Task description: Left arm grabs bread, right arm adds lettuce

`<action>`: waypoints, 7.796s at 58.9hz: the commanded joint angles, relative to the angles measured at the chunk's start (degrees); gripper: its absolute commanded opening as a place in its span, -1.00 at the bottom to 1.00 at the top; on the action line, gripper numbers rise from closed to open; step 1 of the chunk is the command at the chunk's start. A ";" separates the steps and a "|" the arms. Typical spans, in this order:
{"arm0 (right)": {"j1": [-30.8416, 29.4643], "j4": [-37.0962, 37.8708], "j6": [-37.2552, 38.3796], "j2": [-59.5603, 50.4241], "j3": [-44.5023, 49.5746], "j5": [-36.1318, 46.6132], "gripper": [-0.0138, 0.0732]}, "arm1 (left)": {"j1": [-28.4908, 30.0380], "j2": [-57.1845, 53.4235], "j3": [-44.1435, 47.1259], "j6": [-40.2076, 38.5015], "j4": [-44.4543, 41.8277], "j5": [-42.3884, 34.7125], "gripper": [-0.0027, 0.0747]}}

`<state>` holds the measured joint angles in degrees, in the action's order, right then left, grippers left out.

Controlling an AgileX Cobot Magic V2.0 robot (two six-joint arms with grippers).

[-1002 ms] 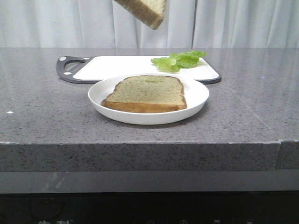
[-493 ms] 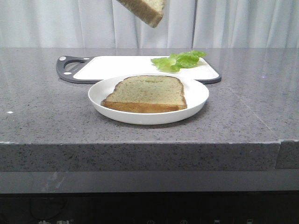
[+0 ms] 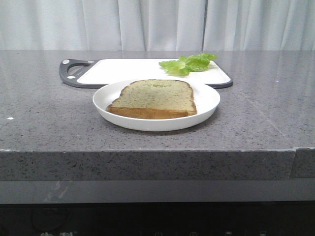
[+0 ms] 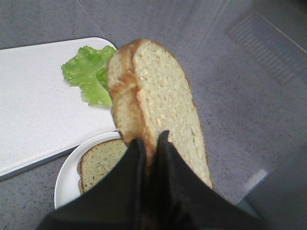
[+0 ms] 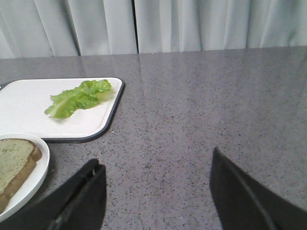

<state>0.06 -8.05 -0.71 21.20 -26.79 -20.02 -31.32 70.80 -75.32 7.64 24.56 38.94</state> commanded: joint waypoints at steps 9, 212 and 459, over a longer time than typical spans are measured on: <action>0.03 0.53 -0.55 11.31 -6.74 5.07 0.44 | -0.08 -9.59 5.54 0.19 1.02 -3.79 -0.98; 24.26 -6.14 -25.47 70.08 -60.66 -23.90 -0.82 | -0.08 -27.86 18.81 0.19 0.99 -7.37 -0.98; 14.86 -8.32 -12.91 -4.40 0.02 2.31 -0.82 | 17.71 22.33 3.34 28.69 65.14 25.80 -0.98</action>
<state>15.36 -15.95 -13.79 16.49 -25.28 -21.82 -13.68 93.56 -69.67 36.10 84.71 61.41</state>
